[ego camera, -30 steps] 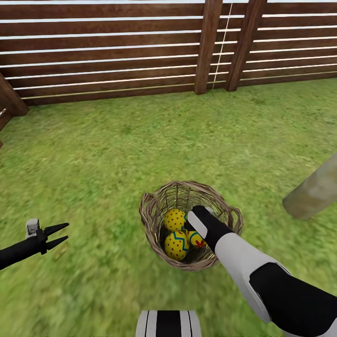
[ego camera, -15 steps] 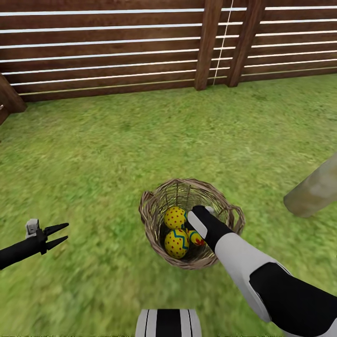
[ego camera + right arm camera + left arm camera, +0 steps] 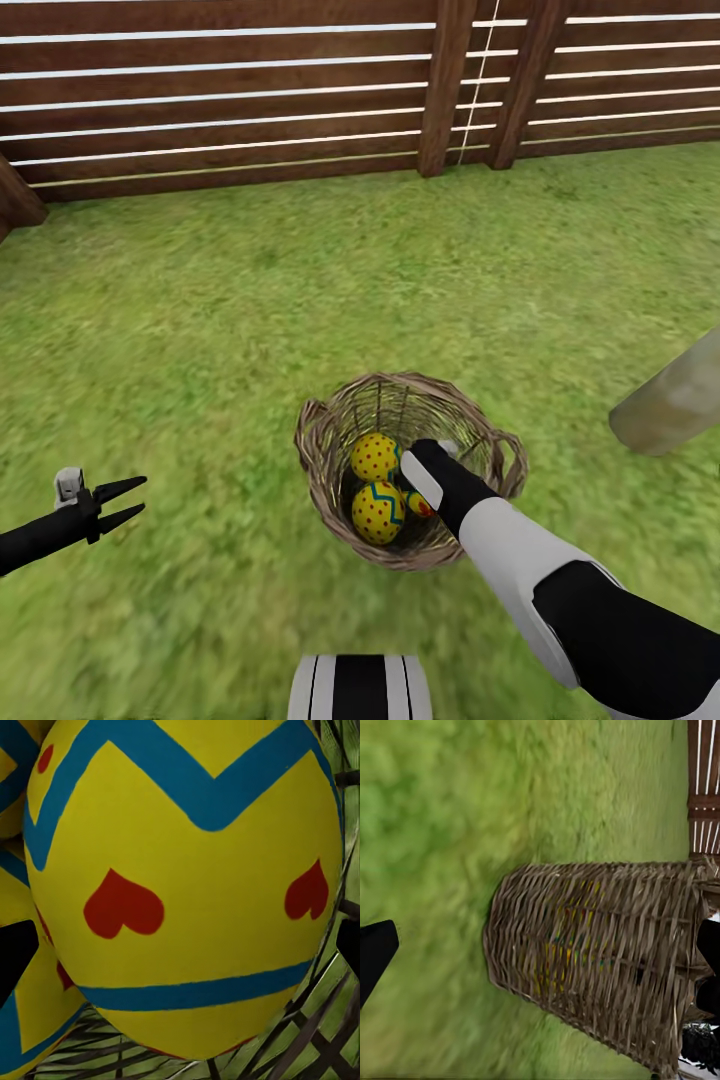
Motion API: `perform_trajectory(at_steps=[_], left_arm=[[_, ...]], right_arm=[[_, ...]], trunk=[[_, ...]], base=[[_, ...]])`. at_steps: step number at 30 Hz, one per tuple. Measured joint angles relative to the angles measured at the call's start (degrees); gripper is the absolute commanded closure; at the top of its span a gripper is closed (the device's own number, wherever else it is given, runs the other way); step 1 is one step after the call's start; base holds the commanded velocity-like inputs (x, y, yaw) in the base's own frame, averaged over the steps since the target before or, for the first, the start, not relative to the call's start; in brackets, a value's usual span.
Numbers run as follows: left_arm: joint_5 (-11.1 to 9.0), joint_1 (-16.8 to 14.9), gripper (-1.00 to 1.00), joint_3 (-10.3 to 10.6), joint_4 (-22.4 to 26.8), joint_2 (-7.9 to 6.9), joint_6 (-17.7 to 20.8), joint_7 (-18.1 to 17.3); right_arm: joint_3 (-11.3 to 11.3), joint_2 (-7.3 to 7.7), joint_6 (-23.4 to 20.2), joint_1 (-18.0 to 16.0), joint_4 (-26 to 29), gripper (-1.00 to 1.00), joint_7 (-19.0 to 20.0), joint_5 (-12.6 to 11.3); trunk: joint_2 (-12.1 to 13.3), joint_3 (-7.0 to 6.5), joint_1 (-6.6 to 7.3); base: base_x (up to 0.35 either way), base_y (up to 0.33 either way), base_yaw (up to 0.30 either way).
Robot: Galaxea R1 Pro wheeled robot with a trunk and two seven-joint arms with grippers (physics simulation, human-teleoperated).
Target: Take the three Easter eggs out of the wicker basket on the lawn in the garden, then place them on the lawn next to a single tree (choose any tree) so that all three eggs are next to the same tree and none are left in the basket.
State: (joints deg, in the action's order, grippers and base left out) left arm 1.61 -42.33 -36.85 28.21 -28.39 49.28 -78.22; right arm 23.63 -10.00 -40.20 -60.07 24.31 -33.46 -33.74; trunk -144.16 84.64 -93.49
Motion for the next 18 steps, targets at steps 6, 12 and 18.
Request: perform_trajectory(at_steps=[6,12,18], left_arm=[[-0.02,0.0,-1.0,-0.01,0.0,0.0,0.04,0.0],[-0.02,0.0,-1.0,0.0,0.0,0.0,0.0,-0.12],[0.04,0.0,-1.0,0.01,0.0,0.0,-0.05,-0.77]], right_arm=[[0.01,0.0,0.31,0.0,-0.07,-1.0,-0.01,0.0],[0.01,0.0,1.19,0.0,-0.15,-1.0,-0.02,-0.02],[-0.05,0.0,1.22,-0.01,-0.16,1.0,-0.01,0.03]], trunk=[[-0.04,0.67,-0.07],[-0.04,0.67,-0.07],[-0.04,0.67,-0.07]], base=[[0.0,0.0,0.0],[0.0,0.0,0.0],[0.0,0.0,0.0]])
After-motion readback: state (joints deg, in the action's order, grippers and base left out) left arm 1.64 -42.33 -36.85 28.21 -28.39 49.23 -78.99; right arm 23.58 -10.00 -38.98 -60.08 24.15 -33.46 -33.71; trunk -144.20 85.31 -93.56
